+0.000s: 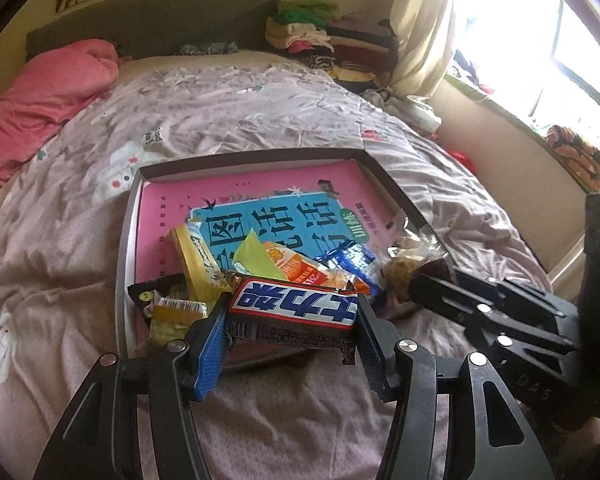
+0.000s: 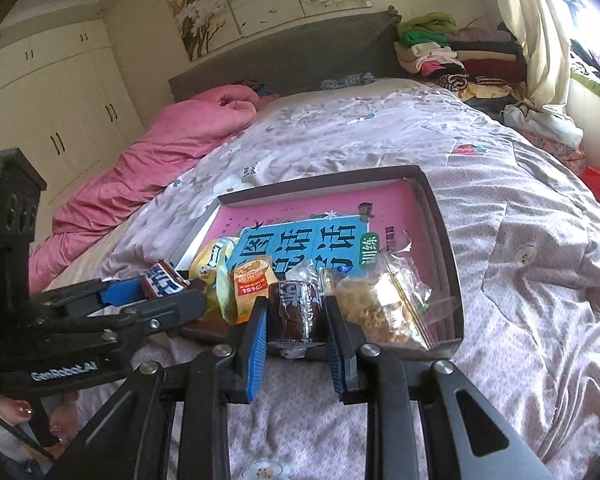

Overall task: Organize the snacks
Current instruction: 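Carry the chocolate bar with the left tool while the right tool carries the brown packet to the tray, then lower the brown packet into the tray and open the right tool while the left tool releases the chocolate bar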

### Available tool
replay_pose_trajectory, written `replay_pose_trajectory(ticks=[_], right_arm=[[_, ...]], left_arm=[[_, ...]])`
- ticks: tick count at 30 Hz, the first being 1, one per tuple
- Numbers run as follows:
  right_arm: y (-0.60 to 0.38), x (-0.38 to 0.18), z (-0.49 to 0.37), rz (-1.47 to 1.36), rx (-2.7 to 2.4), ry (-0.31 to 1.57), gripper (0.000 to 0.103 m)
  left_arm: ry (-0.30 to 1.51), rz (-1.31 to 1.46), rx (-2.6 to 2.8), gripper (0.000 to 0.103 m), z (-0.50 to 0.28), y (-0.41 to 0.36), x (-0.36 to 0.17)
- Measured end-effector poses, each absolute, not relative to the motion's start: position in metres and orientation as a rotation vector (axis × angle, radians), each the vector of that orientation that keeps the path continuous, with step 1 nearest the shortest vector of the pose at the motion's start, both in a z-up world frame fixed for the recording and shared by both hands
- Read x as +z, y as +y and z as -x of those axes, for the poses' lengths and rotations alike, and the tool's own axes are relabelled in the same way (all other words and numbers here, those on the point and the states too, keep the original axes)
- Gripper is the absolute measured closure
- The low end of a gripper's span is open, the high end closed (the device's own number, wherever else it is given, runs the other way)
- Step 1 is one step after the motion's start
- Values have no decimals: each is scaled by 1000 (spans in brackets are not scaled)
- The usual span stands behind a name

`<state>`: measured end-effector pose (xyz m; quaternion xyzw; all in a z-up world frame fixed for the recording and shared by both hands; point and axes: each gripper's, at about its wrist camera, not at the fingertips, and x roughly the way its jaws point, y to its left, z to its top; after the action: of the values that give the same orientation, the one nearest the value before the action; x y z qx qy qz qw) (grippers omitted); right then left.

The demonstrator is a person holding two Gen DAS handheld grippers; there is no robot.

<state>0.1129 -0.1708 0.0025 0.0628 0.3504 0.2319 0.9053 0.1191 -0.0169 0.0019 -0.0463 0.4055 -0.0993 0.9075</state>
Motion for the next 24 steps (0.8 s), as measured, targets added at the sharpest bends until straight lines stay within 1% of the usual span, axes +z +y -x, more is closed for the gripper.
replay_pose_trajectory(ticks=[24], right_arm=[[-156,-13,-133,-76,494,757,76]], left_arm=[[880,116,-199,44,-149,-13,-19]])
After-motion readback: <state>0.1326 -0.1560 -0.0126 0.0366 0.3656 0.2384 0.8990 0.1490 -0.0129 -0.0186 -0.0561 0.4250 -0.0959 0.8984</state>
